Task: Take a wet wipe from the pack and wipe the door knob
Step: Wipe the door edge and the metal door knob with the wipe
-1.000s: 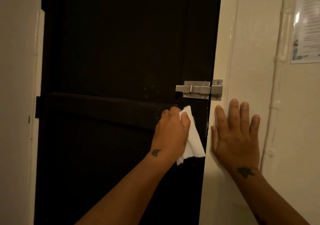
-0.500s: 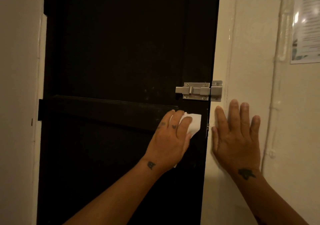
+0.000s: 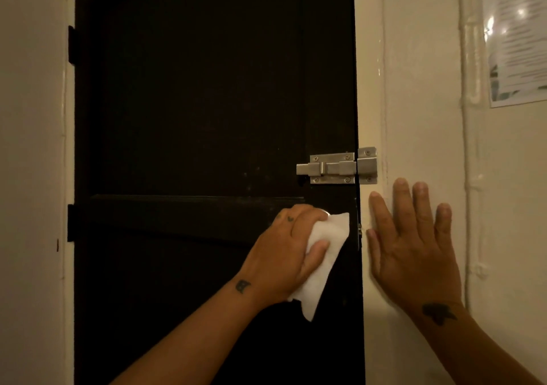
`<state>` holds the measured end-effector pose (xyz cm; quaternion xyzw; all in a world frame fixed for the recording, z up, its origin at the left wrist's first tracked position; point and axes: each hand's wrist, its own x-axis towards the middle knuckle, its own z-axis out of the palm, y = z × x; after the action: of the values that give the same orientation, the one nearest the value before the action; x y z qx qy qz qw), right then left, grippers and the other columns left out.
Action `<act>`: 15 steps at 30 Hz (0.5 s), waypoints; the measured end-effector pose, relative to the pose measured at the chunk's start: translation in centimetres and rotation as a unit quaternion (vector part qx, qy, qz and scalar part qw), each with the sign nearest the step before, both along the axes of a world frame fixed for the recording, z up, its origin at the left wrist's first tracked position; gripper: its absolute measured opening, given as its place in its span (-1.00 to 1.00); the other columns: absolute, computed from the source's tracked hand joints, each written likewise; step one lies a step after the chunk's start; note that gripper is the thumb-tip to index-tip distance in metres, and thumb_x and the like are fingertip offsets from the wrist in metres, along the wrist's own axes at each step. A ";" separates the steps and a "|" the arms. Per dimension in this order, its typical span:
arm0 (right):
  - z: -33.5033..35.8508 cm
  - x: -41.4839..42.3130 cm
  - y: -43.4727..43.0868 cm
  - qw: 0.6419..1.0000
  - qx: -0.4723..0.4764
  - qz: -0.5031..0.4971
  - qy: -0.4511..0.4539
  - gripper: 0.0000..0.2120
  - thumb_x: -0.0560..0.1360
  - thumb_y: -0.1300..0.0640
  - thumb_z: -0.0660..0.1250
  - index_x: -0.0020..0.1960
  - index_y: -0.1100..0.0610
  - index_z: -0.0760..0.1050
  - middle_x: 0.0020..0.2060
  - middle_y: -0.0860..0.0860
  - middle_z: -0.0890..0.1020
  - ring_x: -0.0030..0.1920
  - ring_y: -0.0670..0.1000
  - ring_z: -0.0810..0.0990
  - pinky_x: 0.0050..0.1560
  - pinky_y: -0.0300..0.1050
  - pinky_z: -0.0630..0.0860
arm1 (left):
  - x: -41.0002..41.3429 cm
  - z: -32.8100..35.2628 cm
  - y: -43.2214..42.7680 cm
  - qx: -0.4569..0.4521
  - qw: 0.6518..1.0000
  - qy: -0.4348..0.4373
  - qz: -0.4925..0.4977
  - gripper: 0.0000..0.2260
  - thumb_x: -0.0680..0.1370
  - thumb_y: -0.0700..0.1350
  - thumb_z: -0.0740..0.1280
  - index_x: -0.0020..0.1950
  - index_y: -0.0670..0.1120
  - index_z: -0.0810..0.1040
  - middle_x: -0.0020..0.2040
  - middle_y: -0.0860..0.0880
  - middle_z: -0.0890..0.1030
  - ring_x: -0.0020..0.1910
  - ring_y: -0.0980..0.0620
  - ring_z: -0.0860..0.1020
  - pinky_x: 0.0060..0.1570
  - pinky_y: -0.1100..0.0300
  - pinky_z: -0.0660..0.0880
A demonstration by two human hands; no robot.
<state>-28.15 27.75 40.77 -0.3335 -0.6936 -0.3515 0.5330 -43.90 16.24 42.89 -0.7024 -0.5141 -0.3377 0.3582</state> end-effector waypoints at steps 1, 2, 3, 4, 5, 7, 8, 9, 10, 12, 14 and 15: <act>0.0 0.0 0.0 1.000 -0.002 0.000 -0.001 -0.47 0.55 -0.05 -0.16 0.43 0.18 0.15 0.42 0.27 0.12 0.43 0.28 0.01 0.40 0.18 -0.17 | 0.2 -0.2 0.1 0.007 1.000 -0.007 0.000 -0.61 0.50 0.10 0.08 0.26 -0.03 0.34 0.26 -0.03 0.43 0.15 0.25 0.22 0.06 0.49 0.23; 0.0 0.0 0.0 1.000 -0.003 0.001 -0.003 -0.47 0.55 -0.06 -0.17 0.43 0.18 0.15 0.42 0.27 0.11 0.43 0.28 0.01 0.40 0.18 -0.17 | 0.4 -0.4 0.2 0.012 1.000 0.006 0.016 -0.63 0.50 0.09 0.09 0.25 -0.04 0.35 0.25 -0.04 0.44 0.17 0.22 0.24 0.09 0.46 0.27; 0.0 0.0 0.0 1.000 -0.003 -0.001 -0.005 -0.46 0.55 -0.06 -0.17 0.43 0.18 0.14 0.42 0.26 0.11 0.43 0.28 0.01 0.40 0.18 -0.17 | 0.3 -0.6 0.3 0.025 0.998 0.039 0.032 -0.65 0.50 0.06 0.12 0.23 -0.04 0.36 0.23 -0.06 0.47 0.19 0.16 0.28 0.12 0.38 0.35; -0.1 0.0 0.1 1.000 -0.003 -0.003 -0.008 -0.46 0.55 -0.06 -0.16 0.43 0.18 0.14 0.42 0.26 0.10 0.43 0.28 0.01 0.40 0.18 -0.18 | 0.1 -0.5 0.2 0.036 0.993 0.100 0.052 -0.67 0.50 0.04 0.14 0.21 -0.05 0.37 0.21 -0.07 0.50 0.20 0.09 0.30 0.14 0.30 0.38; -0.1 0.1 0.1 1.000 -0.002 -0.005 -0.009 -0.46 0.55 -0.05 -0.16 0.43 0.18 0.14 0.42 0.26 0.09 0.43 0.28 0.00 0.40 0.19 -0.18 | -0.4 -0.2 0.1 0.040 0.983 0.165 0.071 -0.69 0.50 0.03 0.15 0.19 -0.05 0.38 0.19 -0.08 0.52 0.20 0.04 0.32 0.18 0.26 0.36; -0.1 0.1 0.2 1.000 0.003 -0.005 -0.008 -0.46 0.54 -0.05 -0.14 0.43 0.19 0.16 0.42 0.27 0.11 0.43 0.29 0.01 0.40 0.19 -0.17 | -1.1 0.9 -0.2 0.017 0.969 0.238 0.063 -0.68 0.50 0.03 0.16 0.19 -0.08 0.40 0.18 -0.12 0.55 0.20 0.02 0.33 0.26 0.21 0.22; -0.1 0.1 0.3 1.000 0.006 -0.004 -0.006 -0.46 0.55 -0.05 -0.14 0.42 0.20 0.17 0.42 0.28 0.13 0.42 0.30 0.03 0.40 0.20 -0.15 | -1.2 1.4 -0.4 -0.003 0.972 0.229 0.044 -0.67 0.50 0.03 0.17 0.20 -0.09 0.40 0.18 -0.13 0.55 0.19 0.04 0.33 0.28 0.22 0.16; -0.1 0.0 0.2 1.000 0.008 -0.002 -0.004 -0.46 0.55 -0.05 -0.15 0.42 0.21 0.19 0.41 0.30 0.16 0.42 0.31 0.04 0.39 0.22 -0.12 | -1.2 1.7 -0.5 -0.015 0.977 0.212 0.032 -0.66 0.51 0.03 0.17 0.22 -0.09 0.39 0.18 -0.13 0.55 0.19 0.05 0.33 0.28 0.24 0.11; -0.1 0.0 0.2 1.000 0.008 -0.001 -0.002 -0.46 0.55 -0.05 -0.15 0.41 0.21 0.20 0.40 0.31 0.18 0.41 0.31 0.06 0.38 0.24 -0.09 | -1.2 1.7 -0.5 -0.010 0.979 0.204 0.029 -0.66 0.51 0.03 0.17 0.23 -0.09 0.38 0.21 -0.11 0.52 0.20 0.06 0.32 0.28 0.27 0.09; 0.0 0.0 0.1 1.000 0.008 -0.002 -0.001 -0.47 0.54 -0.04 -0.11 0.41 0.21 0.20 0.40 0.33 0.21 0.41 0.31 0.07 0.36 0.26 -0.05 | -1.6 1.2 -0.1 0.028 0.964 0.259 0.044 -0.68 0.51 0.03 0.15 0.22 -0.06 0.35 0.25 -0.05 0.39 0.23 0.00 0.30 0.29 0.28 0.14; 0.0 0.0 0.0 1.000 0.008 -0.005 -0.001 -0.47 0.54 -0.04 -0.11 0.41 0.21 0.19 0.40 0.32 0.19 0.41 0.31 0.06 0.37 0.25 -0.06 | -2.3 1.4 0.0 0.046 0.927 0.367 0.061 -0.70 0.51 0.02 0.13 0.21 -0.03 0.34 0.26 -0.03 0.32 0.26 -0.07 0.29 0.27 0.11 0.22; 0.0 0.0 0.1 1.000 0.009 -0.006 -0.002 -0.47 0.55 -0.04 -0.13 0.42 0.20 0.18 0.41 0.30 0.16 0.41 0.31 0.05 0.38 0.24 -0.08 | -2.5 1.8 -0.1 0.047 0.915 0.396 0.060 -0.71 0.51 0.01 0.13 0.21 -0.03 0.35 0.27 -0.03 0.34 0.26 -0.08 0.30 0.26 0.07 0.24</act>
<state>-28.16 27.80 40.81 -0.3322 -0.6896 -0.3614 0.5325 -46.40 16.11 44.67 -0.7290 -0.3545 -0.0337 0.5846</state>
